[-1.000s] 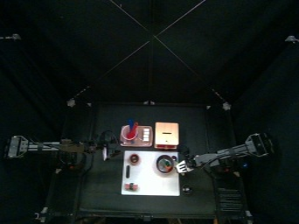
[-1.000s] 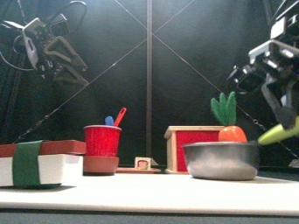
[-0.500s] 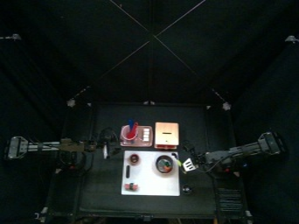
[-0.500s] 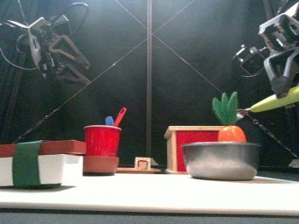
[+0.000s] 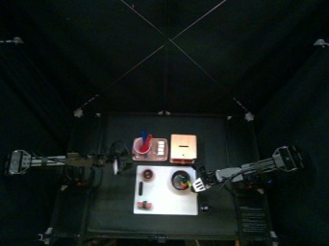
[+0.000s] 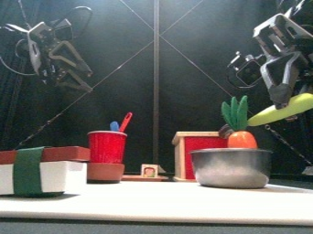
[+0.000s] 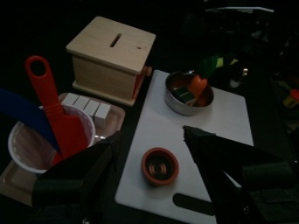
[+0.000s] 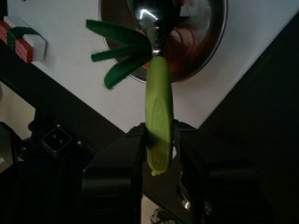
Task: Put the spoon into the bowl
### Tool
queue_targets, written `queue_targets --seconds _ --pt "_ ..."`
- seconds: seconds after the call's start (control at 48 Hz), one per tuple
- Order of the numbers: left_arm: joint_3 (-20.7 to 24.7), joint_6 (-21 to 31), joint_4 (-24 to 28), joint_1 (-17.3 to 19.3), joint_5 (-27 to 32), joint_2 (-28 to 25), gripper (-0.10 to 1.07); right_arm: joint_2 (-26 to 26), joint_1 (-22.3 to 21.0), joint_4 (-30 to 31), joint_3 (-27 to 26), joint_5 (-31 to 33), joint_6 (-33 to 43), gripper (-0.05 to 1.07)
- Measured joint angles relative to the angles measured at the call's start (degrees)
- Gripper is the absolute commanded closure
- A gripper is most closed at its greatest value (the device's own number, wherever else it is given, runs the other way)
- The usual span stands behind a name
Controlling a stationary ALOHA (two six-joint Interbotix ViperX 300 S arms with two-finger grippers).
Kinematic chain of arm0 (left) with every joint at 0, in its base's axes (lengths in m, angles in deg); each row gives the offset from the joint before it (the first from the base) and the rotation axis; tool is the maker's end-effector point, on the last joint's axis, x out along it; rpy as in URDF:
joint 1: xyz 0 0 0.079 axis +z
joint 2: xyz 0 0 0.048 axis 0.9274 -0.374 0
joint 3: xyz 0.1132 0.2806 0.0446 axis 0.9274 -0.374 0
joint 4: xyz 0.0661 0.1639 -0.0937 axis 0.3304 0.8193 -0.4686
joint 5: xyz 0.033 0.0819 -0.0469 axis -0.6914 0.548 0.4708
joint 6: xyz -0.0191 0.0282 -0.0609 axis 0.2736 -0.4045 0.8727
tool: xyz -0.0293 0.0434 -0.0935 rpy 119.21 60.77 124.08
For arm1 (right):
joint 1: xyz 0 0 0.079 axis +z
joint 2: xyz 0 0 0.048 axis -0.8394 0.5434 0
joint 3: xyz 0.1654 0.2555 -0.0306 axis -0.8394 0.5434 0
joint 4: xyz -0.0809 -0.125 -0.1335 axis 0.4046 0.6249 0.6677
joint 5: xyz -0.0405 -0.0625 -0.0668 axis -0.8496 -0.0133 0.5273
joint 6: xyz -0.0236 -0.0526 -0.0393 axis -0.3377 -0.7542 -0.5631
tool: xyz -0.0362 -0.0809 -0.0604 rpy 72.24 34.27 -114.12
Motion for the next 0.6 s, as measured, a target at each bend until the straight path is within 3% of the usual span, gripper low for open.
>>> queue_targets --seconds 0.604 --pt "-0.6 0.0 0.2 0.0 1.6 0.0 0.06 2.7 -4.0 -2.1 0.0 -0.5 -0.1 0.41"
